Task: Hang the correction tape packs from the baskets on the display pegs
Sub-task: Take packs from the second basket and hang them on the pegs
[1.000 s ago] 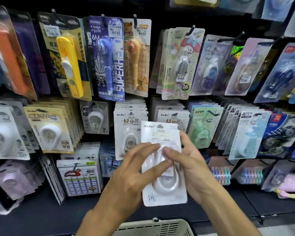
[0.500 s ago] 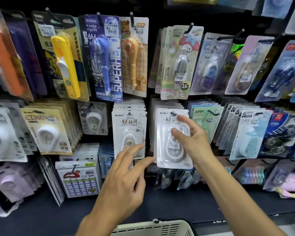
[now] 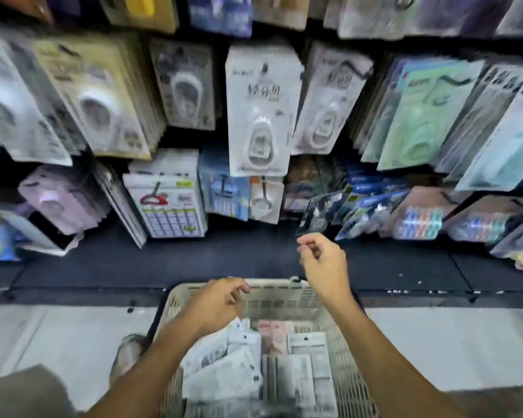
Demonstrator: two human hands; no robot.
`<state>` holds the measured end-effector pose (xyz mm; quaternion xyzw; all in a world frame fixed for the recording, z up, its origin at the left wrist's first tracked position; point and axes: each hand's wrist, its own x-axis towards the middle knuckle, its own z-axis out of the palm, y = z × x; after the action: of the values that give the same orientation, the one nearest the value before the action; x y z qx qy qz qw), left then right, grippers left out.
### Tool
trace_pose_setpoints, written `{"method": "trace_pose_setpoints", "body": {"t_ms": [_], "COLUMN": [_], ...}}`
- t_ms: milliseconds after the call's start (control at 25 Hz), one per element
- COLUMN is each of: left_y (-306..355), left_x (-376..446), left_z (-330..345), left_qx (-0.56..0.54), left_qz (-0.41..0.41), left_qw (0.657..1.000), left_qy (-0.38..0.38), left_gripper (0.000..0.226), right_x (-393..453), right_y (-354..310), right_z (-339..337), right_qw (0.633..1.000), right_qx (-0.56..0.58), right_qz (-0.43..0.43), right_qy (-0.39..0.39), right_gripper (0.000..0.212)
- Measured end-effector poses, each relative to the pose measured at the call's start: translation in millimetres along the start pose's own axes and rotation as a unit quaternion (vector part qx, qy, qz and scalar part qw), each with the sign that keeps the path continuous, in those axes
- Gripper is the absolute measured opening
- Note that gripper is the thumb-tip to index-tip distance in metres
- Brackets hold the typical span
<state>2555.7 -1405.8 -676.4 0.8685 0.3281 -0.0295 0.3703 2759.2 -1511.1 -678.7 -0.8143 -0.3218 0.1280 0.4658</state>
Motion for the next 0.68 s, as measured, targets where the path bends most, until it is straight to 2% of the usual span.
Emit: {"method": "trace_pose_setpoints", "body": {"t_ms": [40, 80, 120, 160, 200, 240, 360, 400, 480, 560, 640, 680], "left_y": [-23, -44, -67, -88, -105, -117, -127, -126, -122, -123, -134, -141], "left_x": [-6, -13, -23, -32, -41, -48, -40, -31, -12, -1, 0, -3], "left_z": [18, 36, 55, 74, 91, 105, 127, 130, 139, 148, 155, 159], "left_qx": [0.031, 0.071, 0.108, 0.137, 0.162, 0.176, 0.114, 0.098, 0.120, 0.170, 0.193, 0.164], "left_qz": [-0.055, -0.099, -0.131, -0.154, -0.166, -0.170, -0.159, -0.146, -0.123, -0.114, -0.102, -0.105], "left_qw": [0.994, 0.976, 0.952, 0.931, 0.916, 0.912, 0.956, 0.968, 0.974, 0.965, 0.956, 0.956], "left_qy": [-0.094, -0.183, -0.255, -0.302, -0.327, -0.330, -0.220, -0.178, -0.149, -0.161, -0.195, -0.221], "left_gripper": [0.027, 0.033, 0.039, 0.042, 0.042, 0.040, 0.040, 0.047, 0.066, 0.077, 0.072, 0.064], "right_x": [-27, -51, -77, -98, -115, -130, -134, -127, -109, -98, -97, -101], "right_y": [28, 54, 81, 105, 131, 152, 176, 182, 197, 202, 200, 198], "right_z": [17, 31, 44, 53, 62, 71, 75, 73, 68, 71, 88, 98], "right_qw": [0.992, 0.960, 0.900, 0.838, 0.801, 0.794, 0.868, 0.876, 0.862, 0.851, 0.859, 0.859], "right_qx": [-0.022, -0.039, -0.075, -0.140, -0.201, -0.247, -0.308, -0.332, -0.363, -0.360, -0.331, -0.312], "right_qz": [0.063, 0.152, 0.244, 0.292, 0.298, 0.276, 0.220, 0.197, 0.171, 0.137, 0.086, 0.062], "right_qy": [-0.108, -0.230, -0.354, -0.439, -0.478, -0.482, -0.323, -0.288, -0.311, -0.356, -0.381, -0.401], "right_gripper": [0.016, 0.015, 0.013, 0.019, 0.031, 0.042, 0.057, 0.062, 0.075, 0.078, 0.071, 0.071]}}
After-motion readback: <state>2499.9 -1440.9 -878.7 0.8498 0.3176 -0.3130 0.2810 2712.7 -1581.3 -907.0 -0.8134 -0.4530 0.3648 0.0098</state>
